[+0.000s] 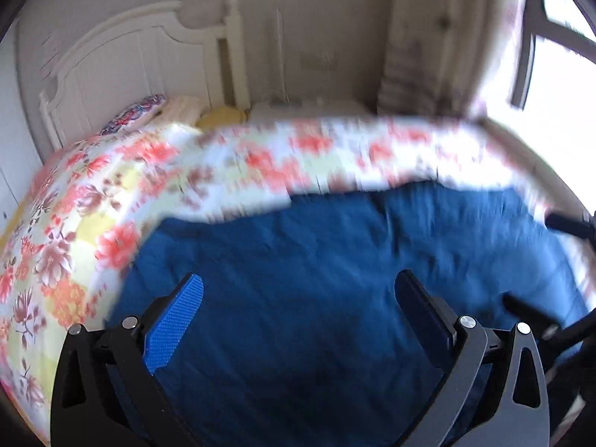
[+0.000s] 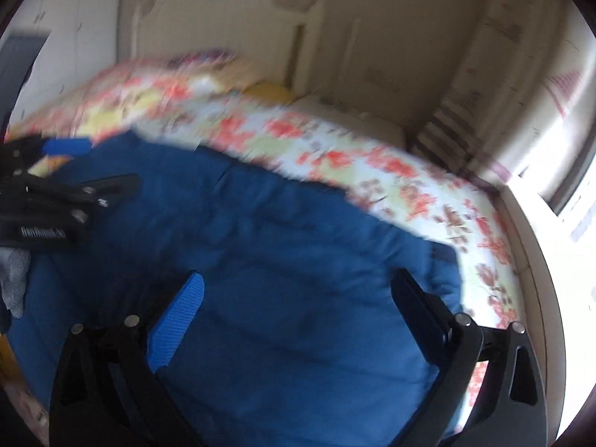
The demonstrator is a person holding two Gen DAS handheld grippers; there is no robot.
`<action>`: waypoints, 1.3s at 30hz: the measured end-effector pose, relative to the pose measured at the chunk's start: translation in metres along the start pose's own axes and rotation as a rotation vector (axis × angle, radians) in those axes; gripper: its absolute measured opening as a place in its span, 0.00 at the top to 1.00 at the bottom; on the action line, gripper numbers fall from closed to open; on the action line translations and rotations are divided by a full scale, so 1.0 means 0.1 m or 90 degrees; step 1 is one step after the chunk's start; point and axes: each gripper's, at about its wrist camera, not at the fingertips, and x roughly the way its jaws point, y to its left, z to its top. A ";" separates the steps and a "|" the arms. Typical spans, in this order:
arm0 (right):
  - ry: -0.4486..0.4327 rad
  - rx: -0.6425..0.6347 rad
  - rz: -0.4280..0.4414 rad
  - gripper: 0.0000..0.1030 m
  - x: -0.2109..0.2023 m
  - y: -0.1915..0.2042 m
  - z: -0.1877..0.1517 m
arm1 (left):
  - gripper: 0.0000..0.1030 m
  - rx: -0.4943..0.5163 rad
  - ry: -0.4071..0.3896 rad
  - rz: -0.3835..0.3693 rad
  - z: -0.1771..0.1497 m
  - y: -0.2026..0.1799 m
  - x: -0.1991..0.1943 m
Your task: Fold large clothes
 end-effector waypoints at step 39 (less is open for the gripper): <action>-0.058 0.031 0.090 0.02 -0.27 0.06 -0.70 | 0.04 -0.005 -0.025 -0.018 -0.78 -0.10 -0.35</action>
